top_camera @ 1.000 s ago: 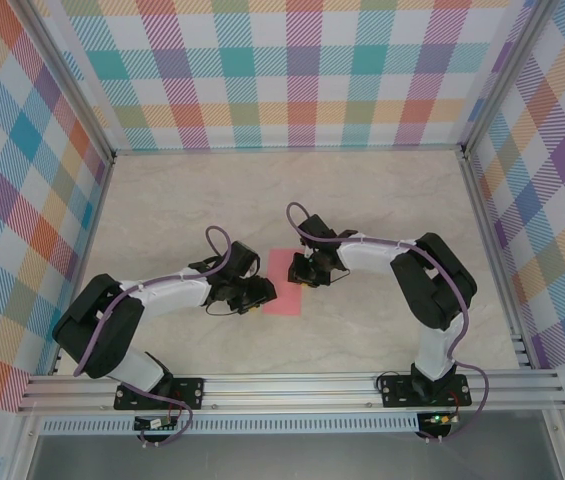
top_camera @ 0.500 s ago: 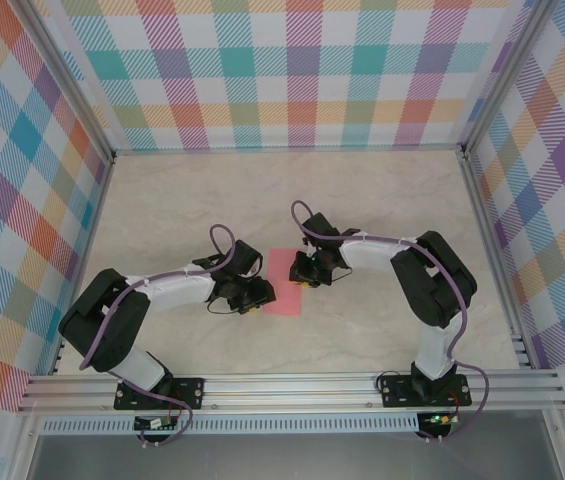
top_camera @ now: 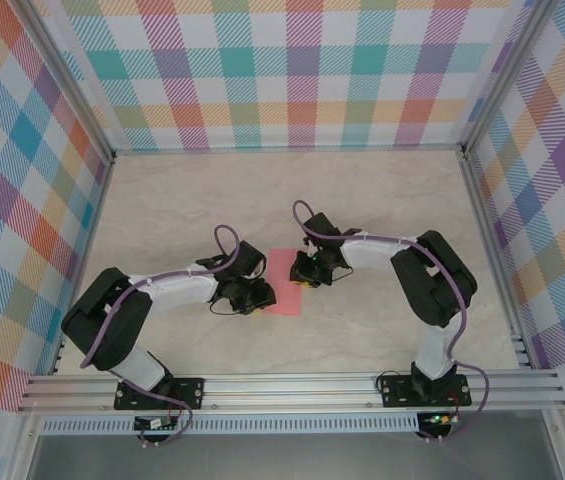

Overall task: Fold a paper plane with a square sheet of paper (pick it up from the middle)
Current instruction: Fold the triangle a second time at the center of the table.

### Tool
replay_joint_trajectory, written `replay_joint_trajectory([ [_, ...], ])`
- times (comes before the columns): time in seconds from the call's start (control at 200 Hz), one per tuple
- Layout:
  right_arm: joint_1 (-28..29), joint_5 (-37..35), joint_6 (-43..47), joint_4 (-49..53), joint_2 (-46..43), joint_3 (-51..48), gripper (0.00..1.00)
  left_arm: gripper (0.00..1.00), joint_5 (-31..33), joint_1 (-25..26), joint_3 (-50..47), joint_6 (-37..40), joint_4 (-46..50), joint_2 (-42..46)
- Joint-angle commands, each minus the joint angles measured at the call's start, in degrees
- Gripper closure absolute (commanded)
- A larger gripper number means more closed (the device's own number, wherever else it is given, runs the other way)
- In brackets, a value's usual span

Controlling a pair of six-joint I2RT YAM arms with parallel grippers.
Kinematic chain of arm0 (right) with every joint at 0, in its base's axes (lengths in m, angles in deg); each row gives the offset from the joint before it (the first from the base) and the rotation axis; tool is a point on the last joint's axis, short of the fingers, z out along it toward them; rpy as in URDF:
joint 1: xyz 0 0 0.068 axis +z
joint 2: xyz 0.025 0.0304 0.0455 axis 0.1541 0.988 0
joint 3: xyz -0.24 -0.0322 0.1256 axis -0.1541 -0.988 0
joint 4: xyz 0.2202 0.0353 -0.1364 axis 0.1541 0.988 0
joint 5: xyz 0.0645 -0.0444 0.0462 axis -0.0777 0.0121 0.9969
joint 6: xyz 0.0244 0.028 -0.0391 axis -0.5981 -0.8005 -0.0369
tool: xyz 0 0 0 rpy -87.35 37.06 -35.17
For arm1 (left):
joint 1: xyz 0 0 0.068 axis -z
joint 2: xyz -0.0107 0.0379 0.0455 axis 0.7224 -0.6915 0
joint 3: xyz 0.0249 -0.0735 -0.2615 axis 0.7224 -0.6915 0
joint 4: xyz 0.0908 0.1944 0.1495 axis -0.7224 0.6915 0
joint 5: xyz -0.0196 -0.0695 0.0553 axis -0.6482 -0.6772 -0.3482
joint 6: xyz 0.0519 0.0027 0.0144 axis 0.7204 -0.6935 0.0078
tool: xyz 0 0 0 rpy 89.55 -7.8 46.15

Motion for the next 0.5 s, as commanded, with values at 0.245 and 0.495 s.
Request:
replay_joint_trajectory([
  [0.245, 0.16, -3.35, -0.54, 2.49, 5.26, -2.63, 0.80, 0.62, 1.53, 0.79, 2.27, 2.23, 1.71, -1.99],
  [0.495, 0.14, -3.18, -0.52, 2.50, 5.53, -2.72, 0.80, 0.62, 0.75, 2.01, 3.89, 3.06, 1.51, -4.22],
])
